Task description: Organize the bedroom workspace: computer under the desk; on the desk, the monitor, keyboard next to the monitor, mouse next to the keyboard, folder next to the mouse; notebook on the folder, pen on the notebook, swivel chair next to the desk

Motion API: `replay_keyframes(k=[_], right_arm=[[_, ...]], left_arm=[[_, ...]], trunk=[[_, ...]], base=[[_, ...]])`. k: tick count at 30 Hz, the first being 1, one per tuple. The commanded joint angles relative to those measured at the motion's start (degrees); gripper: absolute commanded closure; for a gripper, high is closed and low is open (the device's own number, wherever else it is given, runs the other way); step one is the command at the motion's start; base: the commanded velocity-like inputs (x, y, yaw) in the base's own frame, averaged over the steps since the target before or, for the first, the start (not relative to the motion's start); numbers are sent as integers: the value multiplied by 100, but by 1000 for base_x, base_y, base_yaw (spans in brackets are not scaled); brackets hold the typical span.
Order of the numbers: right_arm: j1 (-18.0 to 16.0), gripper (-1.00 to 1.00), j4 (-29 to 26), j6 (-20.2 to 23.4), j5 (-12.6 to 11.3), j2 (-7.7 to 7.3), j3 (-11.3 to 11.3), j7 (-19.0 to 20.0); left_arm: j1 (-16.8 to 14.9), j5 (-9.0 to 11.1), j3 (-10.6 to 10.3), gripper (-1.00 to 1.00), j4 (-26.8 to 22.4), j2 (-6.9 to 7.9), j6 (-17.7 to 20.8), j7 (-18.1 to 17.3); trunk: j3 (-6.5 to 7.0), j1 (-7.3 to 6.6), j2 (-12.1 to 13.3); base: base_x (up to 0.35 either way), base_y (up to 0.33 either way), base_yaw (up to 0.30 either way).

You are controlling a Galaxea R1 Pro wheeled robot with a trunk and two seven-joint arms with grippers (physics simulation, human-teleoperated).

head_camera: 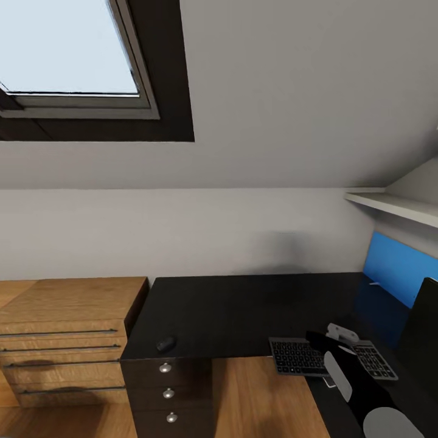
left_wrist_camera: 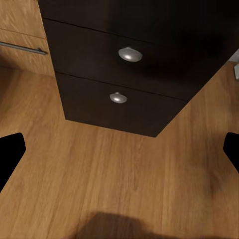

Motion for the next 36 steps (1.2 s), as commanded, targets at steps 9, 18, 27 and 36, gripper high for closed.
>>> replay_keyframes(k=[9, 18, 27, 36], right_arm=[[-1, -100, 148, 6, -78, 15, -369, -164], [-1, -100, 176, 29, 1, 15, -539, -679], [-1, -100, 175, 34, 348, 18, -545, -744], [-1, -100, 175, 34, 339, 14, -582, -734]], left_arm=[[-1, 4, 23, -100, 5, -5, -14, -8], [-1, 4, 23, -100, 5, -3, -14, -8], [-1, 7, 19, -100, 3, -4, -14, -8], [-1, 9, 16, -100, 3, -4, -14, -8]], trunk=[[-3, 3, -4], [-3, 3, -4], [-3, 3, -4], [-3, 3, -4]], base=[[27, -59, 0], [42, -129, 0], [3, -10, 0], [29, -117, 0]])
